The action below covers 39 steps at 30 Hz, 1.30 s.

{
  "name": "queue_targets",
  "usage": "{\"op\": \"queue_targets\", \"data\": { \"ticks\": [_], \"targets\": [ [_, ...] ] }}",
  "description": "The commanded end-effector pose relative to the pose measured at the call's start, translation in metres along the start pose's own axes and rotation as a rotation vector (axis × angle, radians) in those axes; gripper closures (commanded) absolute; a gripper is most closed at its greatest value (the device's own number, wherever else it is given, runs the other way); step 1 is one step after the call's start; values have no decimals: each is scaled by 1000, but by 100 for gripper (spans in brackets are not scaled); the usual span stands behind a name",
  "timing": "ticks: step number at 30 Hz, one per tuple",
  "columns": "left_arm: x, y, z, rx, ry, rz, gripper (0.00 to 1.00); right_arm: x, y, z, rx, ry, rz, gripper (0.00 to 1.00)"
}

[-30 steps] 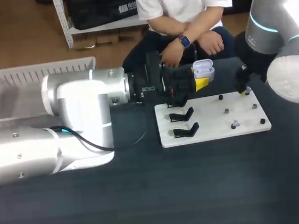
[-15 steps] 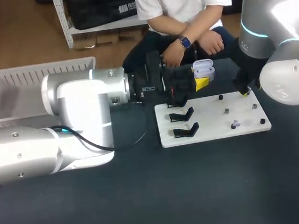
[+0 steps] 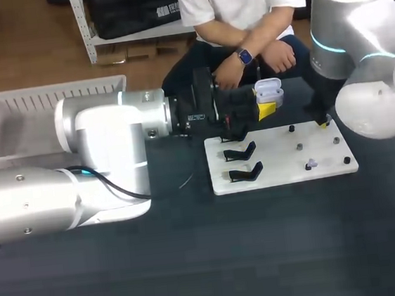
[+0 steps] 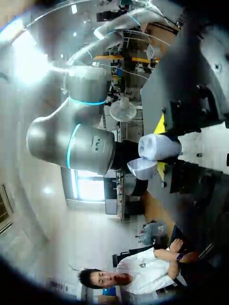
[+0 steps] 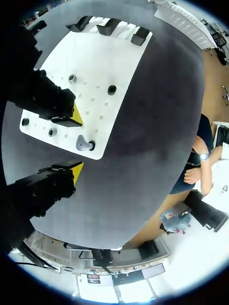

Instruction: Pick up each earbud case from the left stands, insert the matching earbuds, close the lid, and place the case in the box.

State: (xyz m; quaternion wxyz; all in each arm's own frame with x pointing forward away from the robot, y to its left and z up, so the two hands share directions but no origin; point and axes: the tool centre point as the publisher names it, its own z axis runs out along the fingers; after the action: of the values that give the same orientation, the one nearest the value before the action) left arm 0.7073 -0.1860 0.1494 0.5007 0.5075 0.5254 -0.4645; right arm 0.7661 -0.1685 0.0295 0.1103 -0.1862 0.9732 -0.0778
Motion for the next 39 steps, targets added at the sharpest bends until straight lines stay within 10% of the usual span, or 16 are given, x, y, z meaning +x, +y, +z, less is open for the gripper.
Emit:
{"op": "queue_targets", "data": {
  "ticks": [1, 39],
  "targets": [
    [1, -2, 0, -7, -7, 4, 100, -3, 1, 2, 3, 8, 2, 58],
    [1, -2, 0, -7, -7, 4, 100, -6, 0, 8, 6, 29, 31, 73]
  ]
}}
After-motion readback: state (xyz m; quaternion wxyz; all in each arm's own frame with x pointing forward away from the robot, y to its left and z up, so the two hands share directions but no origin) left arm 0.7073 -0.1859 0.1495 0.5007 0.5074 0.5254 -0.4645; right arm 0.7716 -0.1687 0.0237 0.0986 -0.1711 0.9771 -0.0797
